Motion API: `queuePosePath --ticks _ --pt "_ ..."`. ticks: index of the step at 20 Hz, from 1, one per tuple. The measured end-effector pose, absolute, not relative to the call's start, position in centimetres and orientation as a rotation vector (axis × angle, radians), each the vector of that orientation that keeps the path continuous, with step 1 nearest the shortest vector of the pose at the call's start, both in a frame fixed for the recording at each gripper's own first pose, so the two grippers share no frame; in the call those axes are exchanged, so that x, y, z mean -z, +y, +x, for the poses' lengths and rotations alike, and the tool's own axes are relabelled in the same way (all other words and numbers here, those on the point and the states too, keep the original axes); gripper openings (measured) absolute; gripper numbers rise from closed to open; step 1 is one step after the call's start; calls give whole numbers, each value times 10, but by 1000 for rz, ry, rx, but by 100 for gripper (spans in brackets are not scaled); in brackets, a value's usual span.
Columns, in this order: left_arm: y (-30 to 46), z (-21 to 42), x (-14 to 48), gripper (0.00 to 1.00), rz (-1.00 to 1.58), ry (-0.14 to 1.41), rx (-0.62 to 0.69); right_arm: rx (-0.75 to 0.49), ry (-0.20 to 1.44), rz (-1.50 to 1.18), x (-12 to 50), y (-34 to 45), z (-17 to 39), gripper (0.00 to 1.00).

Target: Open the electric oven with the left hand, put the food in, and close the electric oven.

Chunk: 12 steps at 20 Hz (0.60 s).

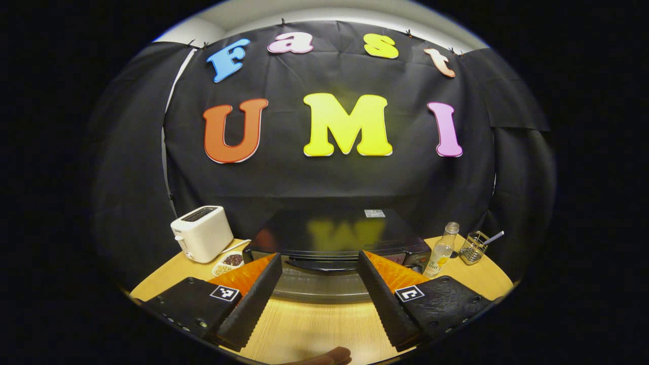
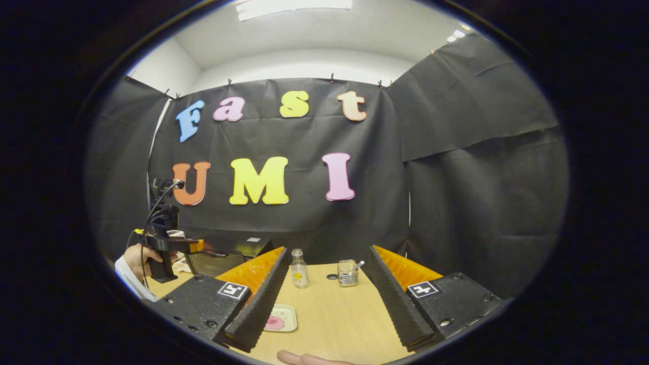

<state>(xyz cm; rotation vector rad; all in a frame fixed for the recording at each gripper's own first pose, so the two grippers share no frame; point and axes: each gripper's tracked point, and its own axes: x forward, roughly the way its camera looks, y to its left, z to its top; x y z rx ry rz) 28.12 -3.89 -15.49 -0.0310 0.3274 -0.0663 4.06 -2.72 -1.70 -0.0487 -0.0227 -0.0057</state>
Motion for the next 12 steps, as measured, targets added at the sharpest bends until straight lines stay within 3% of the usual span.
queuePosePath --ticks 12 --pt "-47 340 192 97 -68 433 55 65 29 24 31 -57 51 96"
